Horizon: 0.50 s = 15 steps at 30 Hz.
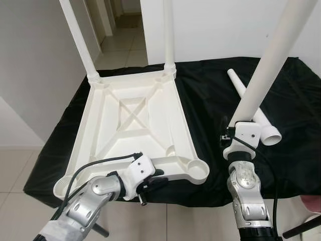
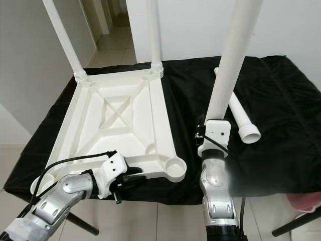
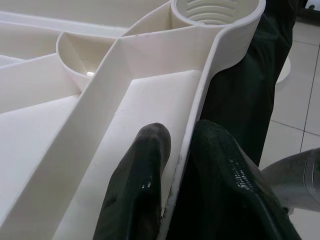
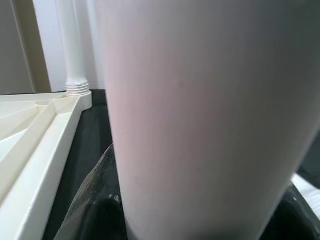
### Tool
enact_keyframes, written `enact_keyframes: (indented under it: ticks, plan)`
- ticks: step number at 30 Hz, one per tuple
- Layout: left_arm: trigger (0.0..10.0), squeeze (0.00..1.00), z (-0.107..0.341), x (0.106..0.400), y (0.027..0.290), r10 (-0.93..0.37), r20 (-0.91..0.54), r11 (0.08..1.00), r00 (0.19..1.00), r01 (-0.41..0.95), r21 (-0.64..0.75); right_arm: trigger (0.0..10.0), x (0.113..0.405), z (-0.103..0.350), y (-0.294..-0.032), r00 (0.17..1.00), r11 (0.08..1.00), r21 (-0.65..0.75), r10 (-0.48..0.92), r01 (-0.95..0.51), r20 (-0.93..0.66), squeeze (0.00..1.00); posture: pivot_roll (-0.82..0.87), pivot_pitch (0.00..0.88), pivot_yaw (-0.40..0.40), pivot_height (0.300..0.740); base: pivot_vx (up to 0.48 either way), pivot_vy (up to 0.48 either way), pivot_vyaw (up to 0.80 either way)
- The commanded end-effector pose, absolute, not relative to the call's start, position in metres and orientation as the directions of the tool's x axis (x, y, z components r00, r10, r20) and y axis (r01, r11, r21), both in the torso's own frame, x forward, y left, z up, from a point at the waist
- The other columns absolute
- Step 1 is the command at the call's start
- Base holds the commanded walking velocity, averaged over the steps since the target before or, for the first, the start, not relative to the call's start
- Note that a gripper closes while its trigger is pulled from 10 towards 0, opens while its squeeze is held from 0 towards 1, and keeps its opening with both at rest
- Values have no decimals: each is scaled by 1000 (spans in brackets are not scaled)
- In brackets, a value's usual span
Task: Building children table
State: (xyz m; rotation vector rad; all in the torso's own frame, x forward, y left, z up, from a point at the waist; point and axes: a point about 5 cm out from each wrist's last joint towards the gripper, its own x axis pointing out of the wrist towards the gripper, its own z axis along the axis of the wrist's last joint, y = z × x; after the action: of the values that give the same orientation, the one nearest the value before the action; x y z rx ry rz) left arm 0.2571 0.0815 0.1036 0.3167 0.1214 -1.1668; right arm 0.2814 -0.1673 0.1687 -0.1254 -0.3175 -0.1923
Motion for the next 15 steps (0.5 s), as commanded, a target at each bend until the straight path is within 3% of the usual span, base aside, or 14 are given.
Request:
enact_keyframes:
  ticks: [1,6,7,8,9,10,11,12,15]
  plan:
    - [0,0,106,263,86,-857,-250,411,450,891,194,10000,283,169,-161,933,978,-91,-151,190,326,0,-55,45,122,740,0,0,0]
    - [0,0,110,266,73,-868,-218,412,446,892,187,10000,282,168,-159,935,979,-87,-146,184,324,0,-56,45,122,740,0,0,0]
    - [902,0,112,268,65,-873,-199,410,444,892,190,10000,282,168,-158,935,980,-82,-146,181,323,0,-57,48,123,740,0,0,0]
    - [902,0,112,268,65,-873,-199,410,444,892,190,10000,282,168,-158,935,980,-82,-146,181,323,0,-57,48,123,740,0,0,0]
    - [2824,0,115,272,55,-876,-181,413,448,888,201,10000,283,168,-157,935,981,-78,-146,180,322,0,-60,46,124,740,0,0,0]
    - [2824,0,115,272,55,-876,-181,413,448,888,201,10000,283,168,-157,935,981,-78,-146,180,322,0,-60,46,124,740,0,0,0]
    - [4588,0,117,275,48,-876,-170,415,451,886,208,10000,283,168,-156,936,981,-76,-147,180,321,0,-62,47,125,740,0,0,0]
    - [10000,0,119,277,42,-875,-166,418,455,882,217,10000,283,168,-156,936,981,-74,-148,180,320,0,-62,46,125,740,0,0,0]
    - [10000,0,122,281,36,-875,-162,418,457,880,225,10000,284,167,-155,936,981,-71,-150,181,317,0,-64,44,127,740,0,0,0]
